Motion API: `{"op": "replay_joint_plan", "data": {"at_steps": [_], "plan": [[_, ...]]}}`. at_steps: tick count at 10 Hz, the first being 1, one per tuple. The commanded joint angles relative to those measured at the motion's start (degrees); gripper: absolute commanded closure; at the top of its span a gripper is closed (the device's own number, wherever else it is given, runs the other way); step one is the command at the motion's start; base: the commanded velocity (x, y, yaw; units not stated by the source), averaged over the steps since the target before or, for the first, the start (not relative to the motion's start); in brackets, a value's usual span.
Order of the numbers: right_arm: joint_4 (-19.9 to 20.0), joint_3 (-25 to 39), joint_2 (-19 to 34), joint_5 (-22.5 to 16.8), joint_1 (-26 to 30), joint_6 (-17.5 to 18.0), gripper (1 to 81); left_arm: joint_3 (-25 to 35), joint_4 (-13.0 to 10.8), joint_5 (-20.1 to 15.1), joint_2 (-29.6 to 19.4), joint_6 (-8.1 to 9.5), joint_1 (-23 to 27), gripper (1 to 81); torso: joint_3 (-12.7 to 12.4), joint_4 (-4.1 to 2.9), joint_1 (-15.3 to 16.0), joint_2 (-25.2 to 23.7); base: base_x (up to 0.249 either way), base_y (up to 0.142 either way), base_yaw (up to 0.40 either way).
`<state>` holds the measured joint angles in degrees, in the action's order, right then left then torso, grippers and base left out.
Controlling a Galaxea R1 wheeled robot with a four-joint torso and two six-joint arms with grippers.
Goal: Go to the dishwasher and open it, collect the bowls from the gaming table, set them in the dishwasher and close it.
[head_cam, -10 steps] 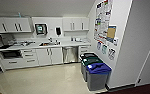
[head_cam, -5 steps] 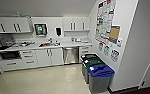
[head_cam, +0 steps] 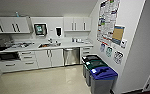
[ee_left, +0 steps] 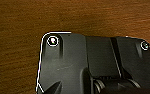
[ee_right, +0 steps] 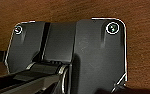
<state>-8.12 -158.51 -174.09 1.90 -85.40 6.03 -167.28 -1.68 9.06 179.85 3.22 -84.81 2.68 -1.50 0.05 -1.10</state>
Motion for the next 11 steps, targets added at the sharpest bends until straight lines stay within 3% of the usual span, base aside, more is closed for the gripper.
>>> {"op": "replay_joint_plan", "data": {"at_steps": [1, 11], "plan": [[0.2, 0.1, 0.1, -2.7, 3.0, 0.1, 1.0, -0.2, 0.2, -2.4, 0.3, 0.12, 2.8, 1.0, 0.0, 0.0, 0.0, 0.0, 0.155, 0.065, 0.0], [0.3, 0.0, 0.1, -2.6, 2.9, 0.1, 1.0, -0.2, 0.3, -2.3, 0.1, 0.21, 2.8, 1.0, 0.0, 0.0, 0.0, 0.0, 0.155, 0.065, 0.0]]}}
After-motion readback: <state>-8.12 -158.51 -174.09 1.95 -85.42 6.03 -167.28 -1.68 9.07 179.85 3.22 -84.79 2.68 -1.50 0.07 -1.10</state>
